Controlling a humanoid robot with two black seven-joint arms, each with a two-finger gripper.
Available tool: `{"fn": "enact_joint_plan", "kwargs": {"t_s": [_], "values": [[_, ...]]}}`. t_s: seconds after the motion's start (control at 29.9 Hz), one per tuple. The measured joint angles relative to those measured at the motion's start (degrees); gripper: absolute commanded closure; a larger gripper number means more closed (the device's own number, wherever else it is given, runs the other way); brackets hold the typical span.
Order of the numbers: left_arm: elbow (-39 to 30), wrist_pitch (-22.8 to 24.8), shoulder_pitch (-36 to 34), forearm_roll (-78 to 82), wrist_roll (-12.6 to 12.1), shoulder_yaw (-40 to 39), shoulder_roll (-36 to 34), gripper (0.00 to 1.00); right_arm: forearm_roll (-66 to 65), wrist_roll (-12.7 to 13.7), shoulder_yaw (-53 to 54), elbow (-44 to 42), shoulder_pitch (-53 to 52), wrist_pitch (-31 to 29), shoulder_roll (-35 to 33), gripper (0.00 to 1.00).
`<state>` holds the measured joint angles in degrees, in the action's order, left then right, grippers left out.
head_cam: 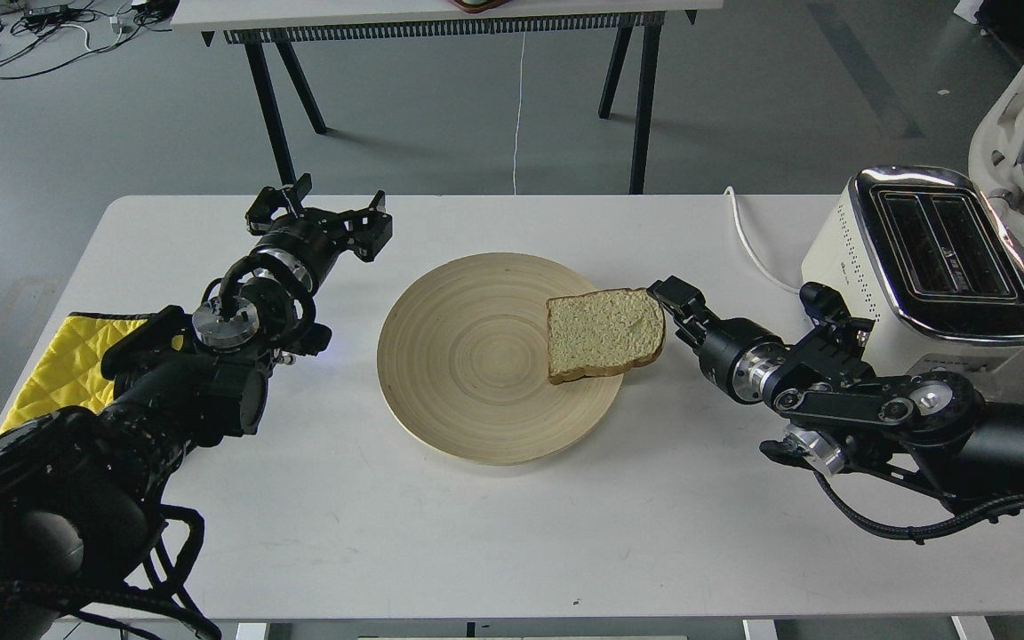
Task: Put bread in toaster with right arm
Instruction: 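Close the right gripper on the edge of the bread slice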
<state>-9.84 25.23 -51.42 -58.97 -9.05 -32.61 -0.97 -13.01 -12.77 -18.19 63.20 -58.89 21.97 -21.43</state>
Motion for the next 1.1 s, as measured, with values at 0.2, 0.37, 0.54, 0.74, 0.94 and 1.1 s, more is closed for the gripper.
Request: {"fn": "enact_joint_plan", "kwargs": {"t_s": [0.2, 0.37, 0.54, 0.74, 0.94, 1.1], "values": [[0.0, 0.0, 0.0, 0.0, 0.0, 0.0, 0.0, 0.0, -0.01, 0.1, -0.18, -0.08, 0.05, 0.0, 0.66, 0.25], [0.0, 0.0, 0.0, 0.0, 0.0, 0.0, 0.0, 0.0, -0.01, 0.11, -0.25, -0.09, 0.15, -0.08, 1.02, 0.32], [0.0, 0.0, 0.0, 0.0, 0.0, 0.0, 0.0, 0.0, -0.01, 0.11, -0.27, -0.1, 0.42, -0.53, 1.15, 0.38], [0.0, 0.0, 0.0, 0.0, 0.0, 0.0, 0.0, 0.0, -0.01, 0.11, -0.27, -0.09, 0.44, -0.86, 1.29, 0.47], [0.0, 0.0, 0.0, 0.0, 0.0, 0.0, 0.0, 0.0, -0.01, 0.05, -0.25, -0.05, 0.45, -0.88, 1.3, 0.58], [0.0, 0.0, 0.0, 0.0, 0.0, 0.0, 0.01, 0.0, 0.0, -0.14, -0.14, 0.05, 0.45, -0.88, 1.31, 0.67]]}}
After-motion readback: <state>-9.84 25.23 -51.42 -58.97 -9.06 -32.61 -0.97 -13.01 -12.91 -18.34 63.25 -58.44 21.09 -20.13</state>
